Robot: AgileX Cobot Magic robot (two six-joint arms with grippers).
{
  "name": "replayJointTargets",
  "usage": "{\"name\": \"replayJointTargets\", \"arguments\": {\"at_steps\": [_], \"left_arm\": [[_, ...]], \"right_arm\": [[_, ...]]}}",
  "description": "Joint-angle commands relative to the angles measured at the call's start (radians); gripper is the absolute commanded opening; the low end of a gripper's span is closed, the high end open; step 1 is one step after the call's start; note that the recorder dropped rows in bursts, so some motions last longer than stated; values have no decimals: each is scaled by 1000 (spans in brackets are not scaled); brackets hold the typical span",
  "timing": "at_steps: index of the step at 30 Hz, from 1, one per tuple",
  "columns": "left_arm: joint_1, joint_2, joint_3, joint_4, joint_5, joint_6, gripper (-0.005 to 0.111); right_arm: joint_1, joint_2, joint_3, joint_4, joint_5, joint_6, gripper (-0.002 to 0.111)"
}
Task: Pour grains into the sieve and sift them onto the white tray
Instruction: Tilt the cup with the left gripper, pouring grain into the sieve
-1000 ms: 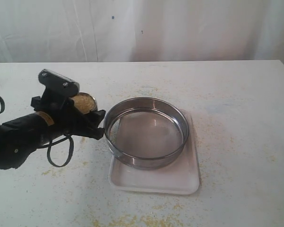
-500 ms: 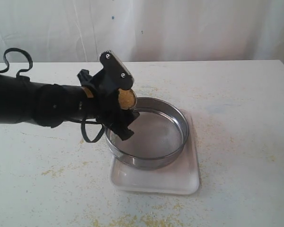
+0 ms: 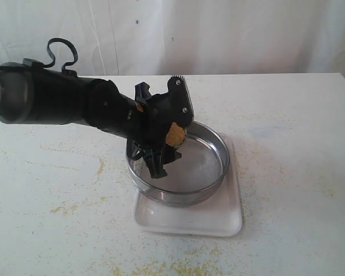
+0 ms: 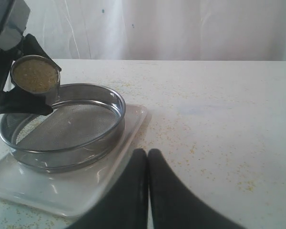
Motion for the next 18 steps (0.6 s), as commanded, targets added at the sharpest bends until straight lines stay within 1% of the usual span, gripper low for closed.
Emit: {"name": "replayJointTargets", "arguments": {"at_steps": [1, 5, 9, 12, 18], "left_arm": [[-13, 16, -47, 36, 31, 71, 0], [-23, 37, -91, 72, 90, 110, 0], [-27, 50, -124, 153, 145, 108, 0], [-27, 51, -136, 247, 179, 73, 0], [-35, 67, -178, 569, 300, -135, 0]], "right_arm": [[-7, -6, 5, -4, -7, 5, 0], [-7, -6, 5, -4, -7, 5, 0], [-7, -6, 5, -4, -7, 5, 0], [-7, -6, 5, -4, -7, 5, 0], [-7, -6, 5, -4, -7, 5, 0]]}}
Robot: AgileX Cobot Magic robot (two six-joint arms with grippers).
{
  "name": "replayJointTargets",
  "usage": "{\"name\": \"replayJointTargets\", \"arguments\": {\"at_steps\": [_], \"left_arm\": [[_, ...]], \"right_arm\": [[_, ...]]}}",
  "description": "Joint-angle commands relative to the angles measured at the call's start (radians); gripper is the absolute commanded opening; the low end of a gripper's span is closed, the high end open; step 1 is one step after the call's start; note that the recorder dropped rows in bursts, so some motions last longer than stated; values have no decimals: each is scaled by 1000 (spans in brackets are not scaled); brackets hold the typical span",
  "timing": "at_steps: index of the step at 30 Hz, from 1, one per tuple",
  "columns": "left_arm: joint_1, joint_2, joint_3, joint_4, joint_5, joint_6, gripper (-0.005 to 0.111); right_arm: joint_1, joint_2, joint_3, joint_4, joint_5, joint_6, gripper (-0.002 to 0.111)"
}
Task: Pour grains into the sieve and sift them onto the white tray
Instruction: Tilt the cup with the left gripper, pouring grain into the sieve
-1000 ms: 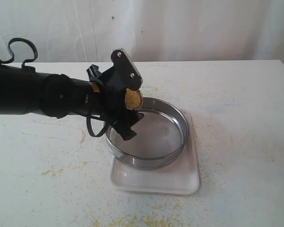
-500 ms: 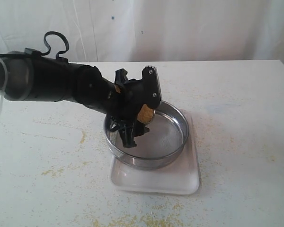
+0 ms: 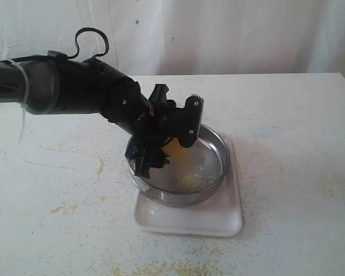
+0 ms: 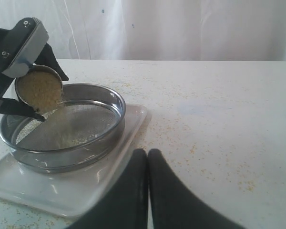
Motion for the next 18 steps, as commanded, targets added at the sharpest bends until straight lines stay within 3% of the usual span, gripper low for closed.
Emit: {"name": "replayJointTargets", "arguments": {"at_steps": [1, 18], "left_arm": [[-11, 5, -47, 216, 94, -159, 0], [-59, 26, -80, 660, 135, -435, 0]], "right_arm": [[-7, -6, 5, -4, -8, 5, 0], [-7, -6, 5, -4, -8, 5, 0]]}}
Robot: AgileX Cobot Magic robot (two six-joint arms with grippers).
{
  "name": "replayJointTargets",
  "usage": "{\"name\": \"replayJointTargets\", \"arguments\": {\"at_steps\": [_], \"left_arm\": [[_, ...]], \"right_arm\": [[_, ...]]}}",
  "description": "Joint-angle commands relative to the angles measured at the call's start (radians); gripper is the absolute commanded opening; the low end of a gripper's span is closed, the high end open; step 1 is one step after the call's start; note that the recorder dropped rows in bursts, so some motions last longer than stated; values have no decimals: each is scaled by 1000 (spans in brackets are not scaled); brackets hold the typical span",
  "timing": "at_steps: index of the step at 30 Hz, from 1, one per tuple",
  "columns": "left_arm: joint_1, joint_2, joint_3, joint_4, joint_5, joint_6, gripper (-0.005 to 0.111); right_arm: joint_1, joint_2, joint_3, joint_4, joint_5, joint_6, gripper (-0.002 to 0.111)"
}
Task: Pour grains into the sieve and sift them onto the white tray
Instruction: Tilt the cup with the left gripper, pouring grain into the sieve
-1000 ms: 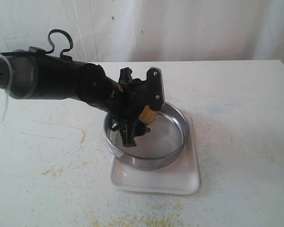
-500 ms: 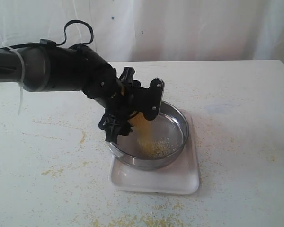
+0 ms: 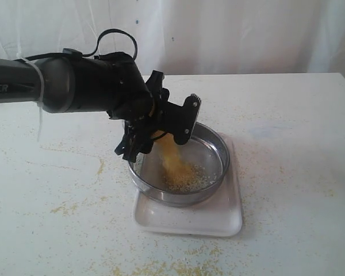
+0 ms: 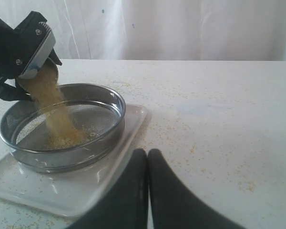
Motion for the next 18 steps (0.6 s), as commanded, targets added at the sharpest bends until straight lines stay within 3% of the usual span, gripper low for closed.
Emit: {"name": "replayJointTargets", "arguments": {"at_steps": [1, 18], "left_arm": [[-24, -9, -8, 138, 4, -87, 0], [-92, 38, -8, 407, 83, -87, 0]], "right_arm": [[-7, -6, 5, -4, -8, 4, 0], [-7, -6, 5, -4, -8, 4, 0]]}}
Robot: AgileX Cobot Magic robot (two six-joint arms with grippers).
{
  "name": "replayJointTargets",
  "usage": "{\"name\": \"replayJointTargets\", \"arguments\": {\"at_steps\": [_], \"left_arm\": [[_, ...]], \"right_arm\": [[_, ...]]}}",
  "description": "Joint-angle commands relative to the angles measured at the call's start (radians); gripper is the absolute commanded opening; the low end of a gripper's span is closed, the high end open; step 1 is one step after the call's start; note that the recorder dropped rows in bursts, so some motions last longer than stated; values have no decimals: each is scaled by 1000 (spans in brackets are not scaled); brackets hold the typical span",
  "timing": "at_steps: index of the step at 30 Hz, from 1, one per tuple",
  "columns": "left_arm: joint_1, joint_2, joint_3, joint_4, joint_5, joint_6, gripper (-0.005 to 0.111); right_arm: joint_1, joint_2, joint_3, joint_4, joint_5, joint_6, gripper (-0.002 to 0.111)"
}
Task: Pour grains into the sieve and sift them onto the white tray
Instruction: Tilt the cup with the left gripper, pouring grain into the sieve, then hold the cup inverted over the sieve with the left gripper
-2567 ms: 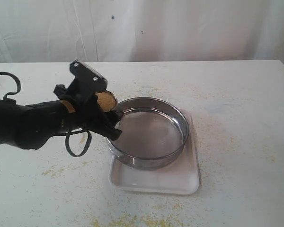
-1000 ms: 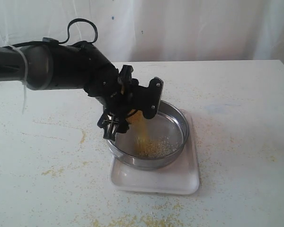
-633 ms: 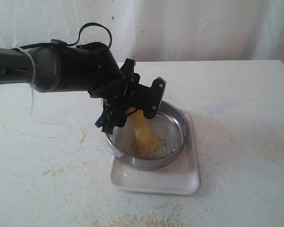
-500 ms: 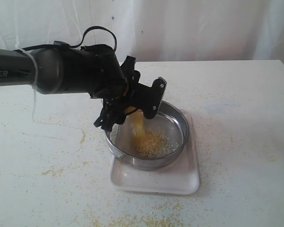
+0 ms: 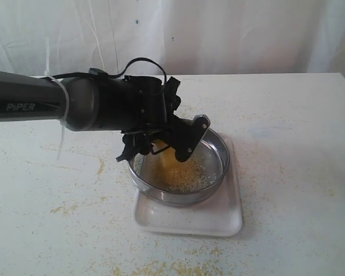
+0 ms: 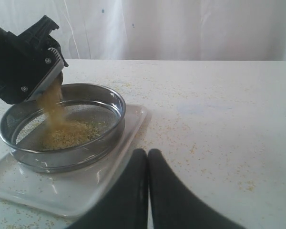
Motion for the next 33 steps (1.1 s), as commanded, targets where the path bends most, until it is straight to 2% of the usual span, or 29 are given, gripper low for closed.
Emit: {"name": "replayJointTargets", "arguments": {"at_steps": [1, 9, 16, 33], "left_arm": [[-23, -8, -8, 115, 26, -13, 0], [-70, -8, -6, 275, 42, -13, 0], [-101, 8, -6, 458, 178, -13, 0], [-131, 12, 14, 545, 248, -13, 0]], "right_arm": [[-7, -6, 5, -4, -8, 4, 0], [-7, -6, 5, -4, -8, 4, 0], [-7, -6, 5, -4, -8, 4, 0], [-7, -6, 5, -4, -8, 4, 0]]}}
